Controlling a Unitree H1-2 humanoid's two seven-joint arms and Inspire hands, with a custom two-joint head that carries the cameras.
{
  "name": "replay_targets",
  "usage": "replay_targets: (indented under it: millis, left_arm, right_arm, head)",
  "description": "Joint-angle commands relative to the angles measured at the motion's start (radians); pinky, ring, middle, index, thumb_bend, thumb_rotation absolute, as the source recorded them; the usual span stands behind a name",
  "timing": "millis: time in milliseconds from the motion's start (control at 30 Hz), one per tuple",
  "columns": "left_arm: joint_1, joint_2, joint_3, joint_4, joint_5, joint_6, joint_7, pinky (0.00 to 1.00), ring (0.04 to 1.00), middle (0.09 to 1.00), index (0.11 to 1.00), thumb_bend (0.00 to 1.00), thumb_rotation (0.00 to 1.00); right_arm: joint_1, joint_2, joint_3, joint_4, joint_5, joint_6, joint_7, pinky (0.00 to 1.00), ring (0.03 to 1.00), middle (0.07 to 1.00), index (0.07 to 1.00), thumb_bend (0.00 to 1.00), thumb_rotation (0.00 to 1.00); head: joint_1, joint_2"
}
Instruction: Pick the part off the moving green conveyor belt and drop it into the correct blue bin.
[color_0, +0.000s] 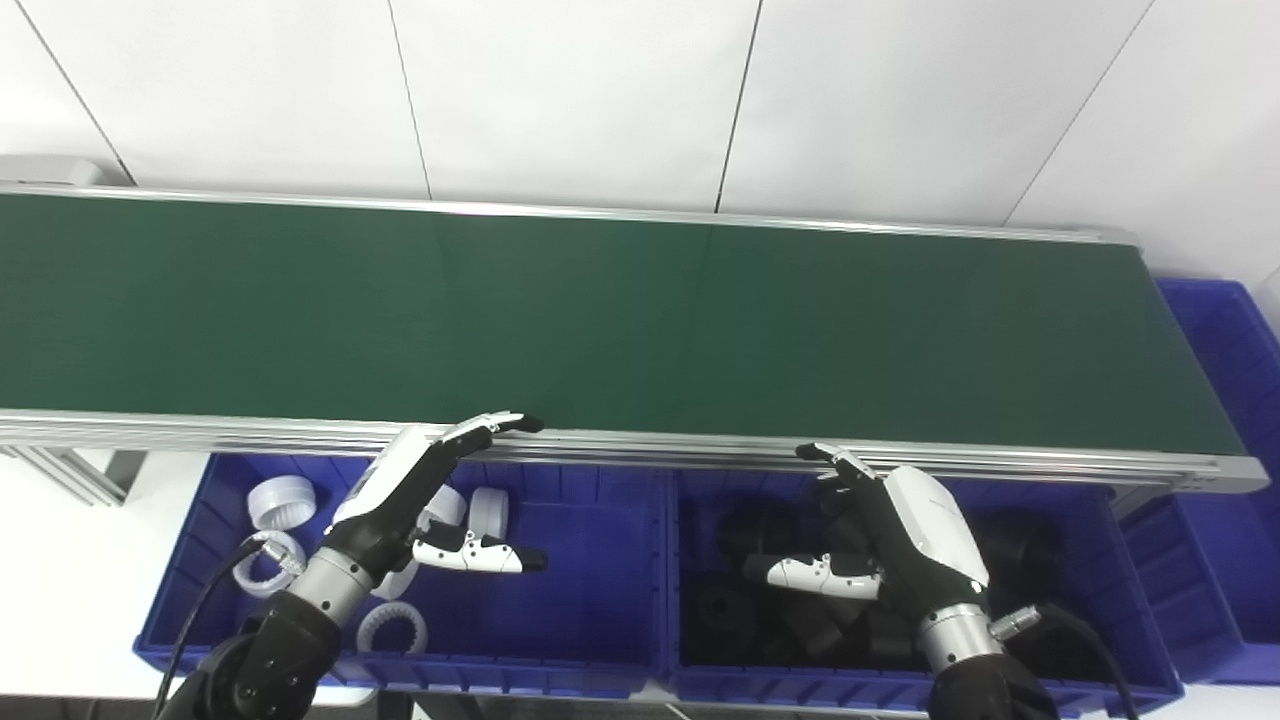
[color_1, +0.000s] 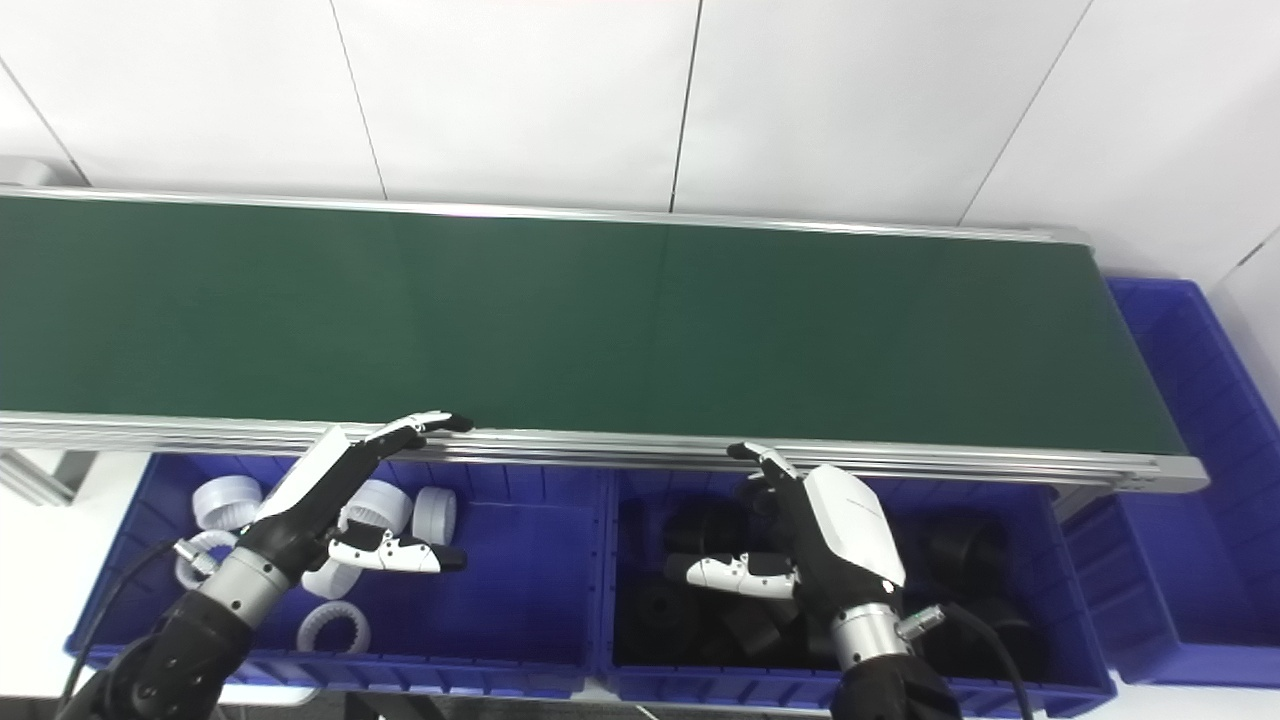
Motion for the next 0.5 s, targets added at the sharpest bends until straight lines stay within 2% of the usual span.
replay_targets:
  millis: [0, 467]
  left_arm:
    - [-0.015, -0.002, 0.011, -0.015, -0.002, -0.045, 0.029, 0.83, 0.906, 0.875, 0.821, 0.85, 0.39]
    - [-0.016, -0.01, 0.019, -0.008, -0.001, -0.05, 0.028, 0.83, 0.898, 0.87, 0.815, 0.84, 0.41]
  right_arm:
    - [-0.013, 0.001, 0.001, -0.019, -0.014, -0.002, -0.018, 0.63, 0.674, 0.702, 0.841, 0.88, 0.54]
    - [-0.015, 0.002, -0.002, -0.011, -0.009, -0.006, -0.021, 0.62, 0.668, 0.695, 0.839, 0.88, 0.53]
  head:
    - [0.004, -0.001]
    - [0.008, -0.003]
